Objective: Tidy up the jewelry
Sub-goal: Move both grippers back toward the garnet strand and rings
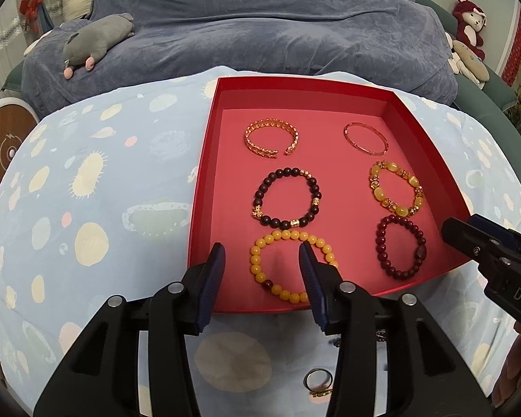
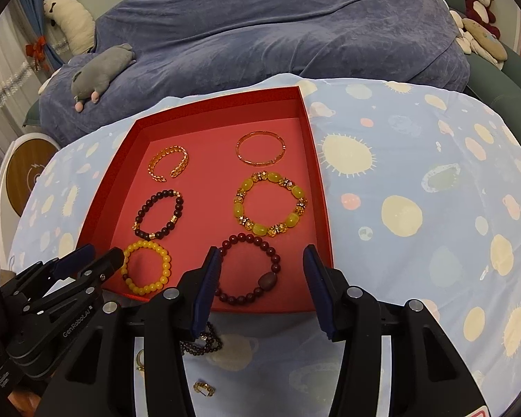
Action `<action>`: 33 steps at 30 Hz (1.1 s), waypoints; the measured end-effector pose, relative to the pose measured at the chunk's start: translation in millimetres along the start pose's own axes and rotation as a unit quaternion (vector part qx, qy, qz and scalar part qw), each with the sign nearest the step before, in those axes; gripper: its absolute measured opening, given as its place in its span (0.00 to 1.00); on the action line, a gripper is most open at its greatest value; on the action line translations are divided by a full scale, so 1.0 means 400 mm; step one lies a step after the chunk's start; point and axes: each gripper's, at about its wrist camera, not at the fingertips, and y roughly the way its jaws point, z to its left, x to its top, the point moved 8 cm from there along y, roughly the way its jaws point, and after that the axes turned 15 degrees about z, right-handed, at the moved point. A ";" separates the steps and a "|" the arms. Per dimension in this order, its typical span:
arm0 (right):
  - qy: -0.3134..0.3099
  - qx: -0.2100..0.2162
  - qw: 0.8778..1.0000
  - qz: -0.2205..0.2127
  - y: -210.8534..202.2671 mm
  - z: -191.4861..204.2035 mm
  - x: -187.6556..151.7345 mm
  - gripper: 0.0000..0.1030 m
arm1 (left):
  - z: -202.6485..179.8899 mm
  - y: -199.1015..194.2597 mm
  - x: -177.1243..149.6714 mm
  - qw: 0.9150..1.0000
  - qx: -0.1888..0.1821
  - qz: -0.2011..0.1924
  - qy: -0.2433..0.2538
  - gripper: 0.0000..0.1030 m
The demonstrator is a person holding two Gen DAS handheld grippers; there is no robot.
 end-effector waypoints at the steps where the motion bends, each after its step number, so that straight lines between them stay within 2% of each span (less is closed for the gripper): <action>1: 0.001 0.000 1.000 -0.001 -0.005 0.000 -0.005 0.47 | 0.001 -0.007 -0.005 1.000 -0.001 -0.002 0.000 0.41; 8: 0.003 0.004 1.000 -0.002 -0.038 0.001 -0.062 0.47 | 0.000 -0.061 -0.047 1.000 -0.003 -0.016 0.001 0.45; 26: -0.014 -0.003 1.000 0.023 -0.058 0.015 -0.266 0.47 | 0.010 -0.091 -0.234 1.000 -0.004 0.007 -0.007 0.47; 33: -0.030 0.004 0.999 0.025 -0.055 0.045 -0.285 0.47 | 0.015 -0.086 -0.286 1.000 -0.006 0.015 -0.015 0.48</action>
